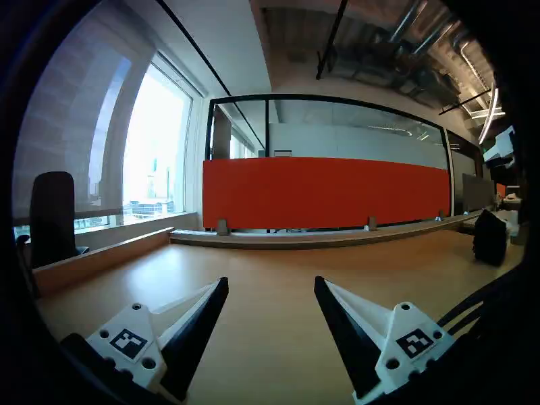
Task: Fold towel
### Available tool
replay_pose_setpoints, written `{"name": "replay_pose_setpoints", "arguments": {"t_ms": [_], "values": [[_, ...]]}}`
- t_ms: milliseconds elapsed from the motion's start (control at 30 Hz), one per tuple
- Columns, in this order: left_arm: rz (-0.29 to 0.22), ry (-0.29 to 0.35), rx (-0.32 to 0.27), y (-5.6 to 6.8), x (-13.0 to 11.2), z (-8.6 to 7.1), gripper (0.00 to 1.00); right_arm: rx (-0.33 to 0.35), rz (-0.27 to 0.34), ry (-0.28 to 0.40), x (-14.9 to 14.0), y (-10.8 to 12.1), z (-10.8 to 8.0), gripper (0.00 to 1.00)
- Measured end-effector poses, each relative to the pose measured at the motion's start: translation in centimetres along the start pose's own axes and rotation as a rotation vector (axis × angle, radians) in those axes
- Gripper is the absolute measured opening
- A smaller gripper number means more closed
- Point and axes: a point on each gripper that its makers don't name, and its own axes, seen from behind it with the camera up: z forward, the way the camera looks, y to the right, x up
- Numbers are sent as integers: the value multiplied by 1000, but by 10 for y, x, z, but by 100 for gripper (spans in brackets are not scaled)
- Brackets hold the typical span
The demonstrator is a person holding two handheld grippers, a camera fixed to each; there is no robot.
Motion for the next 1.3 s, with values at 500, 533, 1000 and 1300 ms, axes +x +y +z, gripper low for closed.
{"name": "replay_pose_setpoints", "arguments": {"t_ms": [500, 533, 1000, 1300], "values": [[0, 1, -3, 1, -1, 0, 94, 25, -14, -1, -3, -6, 6, 92], [0, 1, -3, 1, -2, 0, 94, 24, -13, 0, -3, -5, 6, 92], [0, 1, -2, 1, -3, 1, 94, -11, -5, 77, 11, 31, 1, 93], [0, 1, -2, 1, -3, 1, 94, -38, 11, 107, 0, 61, 1, 94]]}}
